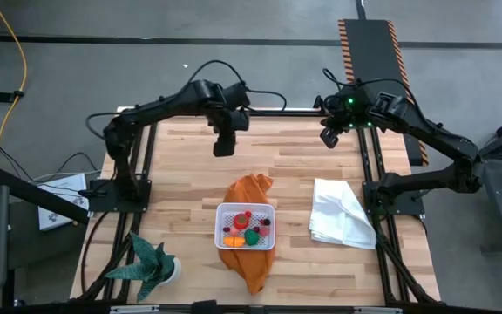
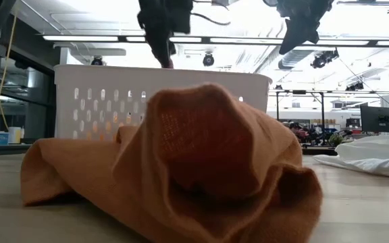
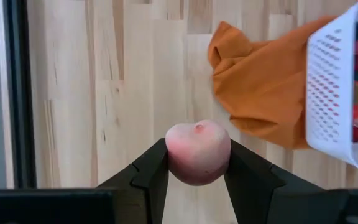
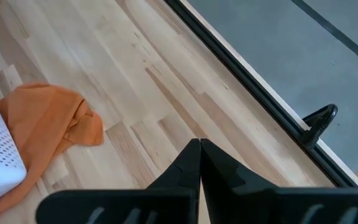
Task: Pick and placing Produce into tupperware
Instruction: Put the pink peach into the white basket
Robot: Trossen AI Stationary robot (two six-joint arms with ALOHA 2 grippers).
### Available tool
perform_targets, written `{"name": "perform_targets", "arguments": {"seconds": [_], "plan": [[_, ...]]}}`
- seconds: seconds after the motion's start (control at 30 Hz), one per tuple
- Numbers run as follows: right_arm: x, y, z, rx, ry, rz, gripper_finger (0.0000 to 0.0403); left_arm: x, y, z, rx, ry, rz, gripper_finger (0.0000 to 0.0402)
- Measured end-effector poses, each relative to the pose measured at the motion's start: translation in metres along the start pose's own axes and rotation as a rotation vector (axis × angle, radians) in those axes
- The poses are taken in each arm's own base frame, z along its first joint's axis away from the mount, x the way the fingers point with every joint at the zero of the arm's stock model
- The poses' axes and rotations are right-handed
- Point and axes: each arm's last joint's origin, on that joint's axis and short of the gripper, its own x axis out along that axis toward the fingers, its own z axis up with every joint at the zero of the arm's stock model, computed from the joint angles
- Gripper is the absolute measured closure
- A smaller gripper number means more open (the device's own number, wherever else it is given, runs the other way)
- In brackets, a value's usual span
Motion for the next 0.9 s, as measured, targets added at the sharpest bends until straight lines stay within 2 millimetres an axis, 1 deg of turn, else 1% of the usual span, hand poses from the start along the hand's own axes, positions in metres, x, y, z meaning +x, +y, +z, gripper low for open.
{"name": "perform_targets", "arguments": {"seconds": [0.33, 0.57, 0.77, 0.83, 0.9], "plan": [[0.0, 0.0, 0.003, 0.01, -0.026, 0.001, 0.0403, -0.057, -0.017, -0.022, 0.016, -0.115, 0.046, 0.0273], [0.0, 0.0, 0.008, 0.033, -0.086, 0.005, 0.0403, -0.091, -0.032, -0.045, 0.026, -0.181, 0.065, 0.0273], [-0.001, 0.0, 0.01, 0.087, -0.108, 0.01, 0.0403, -0.113, -0.05, -0.078, 0.006, -0.191, 0.048, 0.0273], [-0.001, 0.0, 0.01, 0.098, -0.108, 0.011, 0.0403, -0.116, -0.055, -0.088, -0.009, -0.216, 0.02, 0.0273], [-0.001, 0.001, 0.01, 0.113, -0.108, 0.012, 0.0403, -0.114, -0.06, -0.098, -0.032, -0.242, -0.014, 0.0273]]}}
